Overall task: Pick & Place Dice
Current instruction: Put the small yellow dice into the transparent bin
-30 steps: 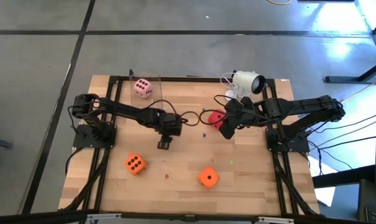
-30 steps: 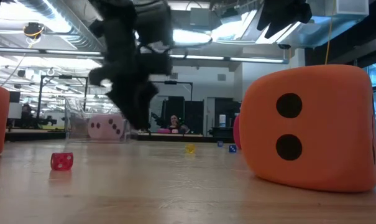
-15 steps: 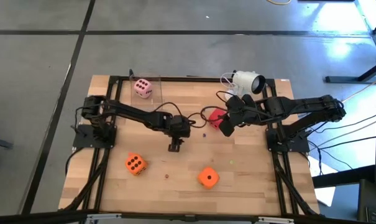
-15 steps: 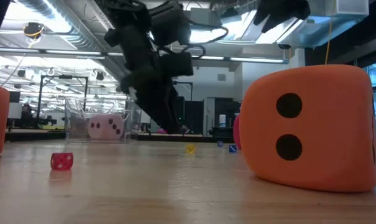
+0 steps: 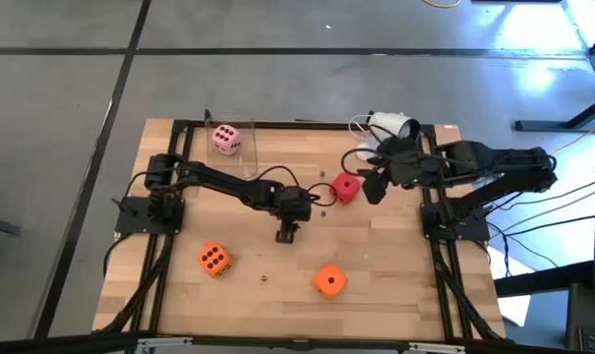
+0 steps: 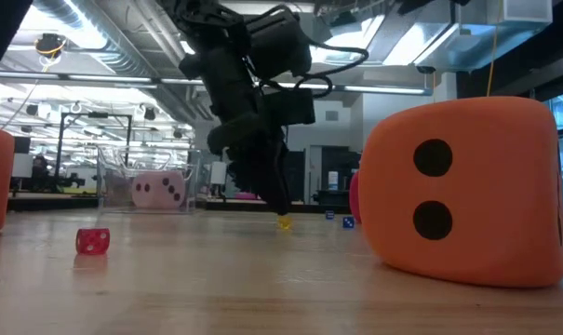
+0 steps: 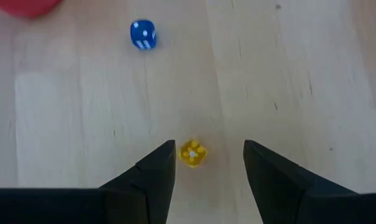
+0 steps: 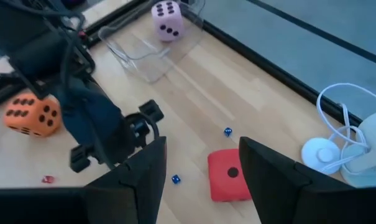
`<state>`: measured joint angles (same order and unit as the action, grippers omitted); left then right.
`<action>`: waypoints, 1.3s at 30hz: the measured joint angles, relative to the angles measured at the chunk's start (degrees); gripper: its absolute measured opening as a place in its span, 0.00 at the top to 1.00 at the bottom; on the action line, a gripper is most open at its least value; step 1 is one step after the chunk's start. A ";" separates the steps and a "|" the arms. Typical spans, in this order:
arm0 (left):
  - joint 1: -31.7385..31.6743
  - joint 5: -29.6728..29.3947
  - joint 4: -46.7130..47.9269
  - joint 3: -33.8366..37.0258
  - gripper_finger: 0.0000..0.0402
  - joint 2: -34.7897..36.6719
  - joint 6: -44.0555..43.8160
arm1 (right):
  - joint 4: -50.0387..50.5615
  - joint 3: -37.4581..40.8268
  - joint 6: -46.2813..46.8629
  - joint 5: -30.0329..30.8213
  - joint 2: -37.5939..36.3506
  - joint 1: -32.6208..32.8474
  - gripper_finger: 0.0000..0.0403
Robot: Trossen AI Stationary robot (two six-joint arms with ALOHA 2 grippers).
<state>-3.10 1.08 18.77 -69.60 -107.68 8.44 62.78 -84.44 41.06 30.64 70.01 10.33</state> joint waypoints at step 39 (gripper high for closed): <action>-1.20 1.46 -3.89 0.00 0.97 -3.21 -5.26 | -0.62 -0.04 -0.22 -2.21 -2.07 0.39 0.50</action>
<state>-4.29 2.55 14.88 -69.60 -110.89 3.18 62.16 -84.49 40.84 28.43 67.94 10.72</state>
